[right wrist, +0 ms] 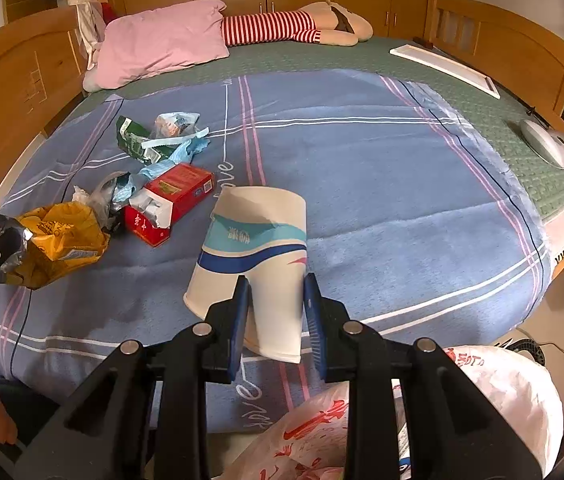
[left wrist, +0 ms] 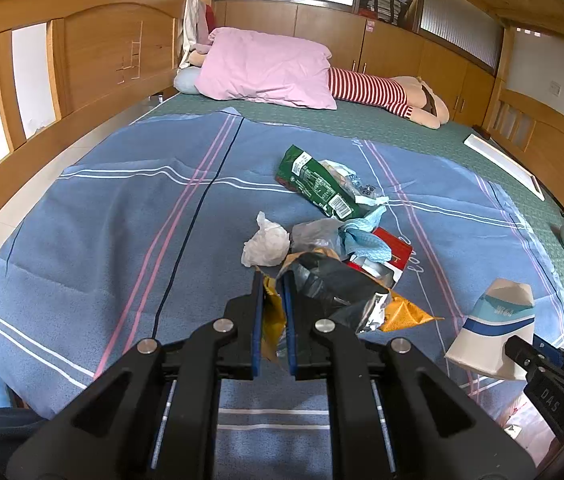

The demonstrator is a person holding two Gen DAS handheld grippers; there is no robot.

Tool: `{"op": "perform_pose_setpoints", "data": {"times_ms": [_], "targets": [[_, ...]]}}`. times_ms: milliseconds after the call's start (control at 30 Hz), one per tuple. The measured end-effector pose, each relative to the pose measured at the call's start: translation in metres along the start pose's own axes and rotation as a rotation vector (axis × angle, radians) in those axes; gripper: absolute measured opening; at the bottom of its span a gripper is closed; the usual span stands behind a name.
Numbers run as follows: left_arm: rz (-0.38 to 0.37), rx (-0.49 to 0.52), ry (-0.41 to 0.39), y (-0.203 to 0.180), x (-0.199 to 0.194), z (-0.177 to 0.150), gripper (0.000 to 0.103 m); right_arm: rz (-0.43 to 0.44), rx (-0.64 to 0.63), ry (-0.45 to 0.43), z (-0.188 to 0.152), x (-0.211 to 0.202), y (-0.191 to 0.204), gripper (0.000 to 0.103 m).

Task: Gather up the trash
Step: 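Hold the chip bag and paper cup above the bed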

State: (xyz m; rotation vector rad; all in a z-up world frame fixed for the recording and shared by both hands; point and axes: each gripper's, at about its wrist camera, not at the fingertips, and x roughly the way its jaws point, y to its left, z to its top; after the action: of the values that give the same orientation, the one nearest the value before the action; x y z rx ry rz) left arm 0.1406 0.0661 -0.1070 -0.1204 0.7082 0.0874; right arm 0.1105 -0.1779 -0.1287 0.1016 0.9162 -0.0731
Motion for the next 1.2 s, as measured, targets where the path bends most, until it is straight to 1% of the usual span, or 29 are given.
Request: {"op": "perform_pose_setpoints", "data": {"times_ms": [567, 1200], "targets": [[0.015, -0.011, -0.004, 0.0016, -0.0014, -0.0005, 0.011, 0.003, 0.005, 0.012, -0.002, 0.0038, 0.0016, 0.029], [0.013, -0.008, -0.002, 0.003, -0.0005, -0.0006, 0.011, 0.005, 0.01, 0.02, -0.0024, 0.008, -0.0004, 0.029]]}}
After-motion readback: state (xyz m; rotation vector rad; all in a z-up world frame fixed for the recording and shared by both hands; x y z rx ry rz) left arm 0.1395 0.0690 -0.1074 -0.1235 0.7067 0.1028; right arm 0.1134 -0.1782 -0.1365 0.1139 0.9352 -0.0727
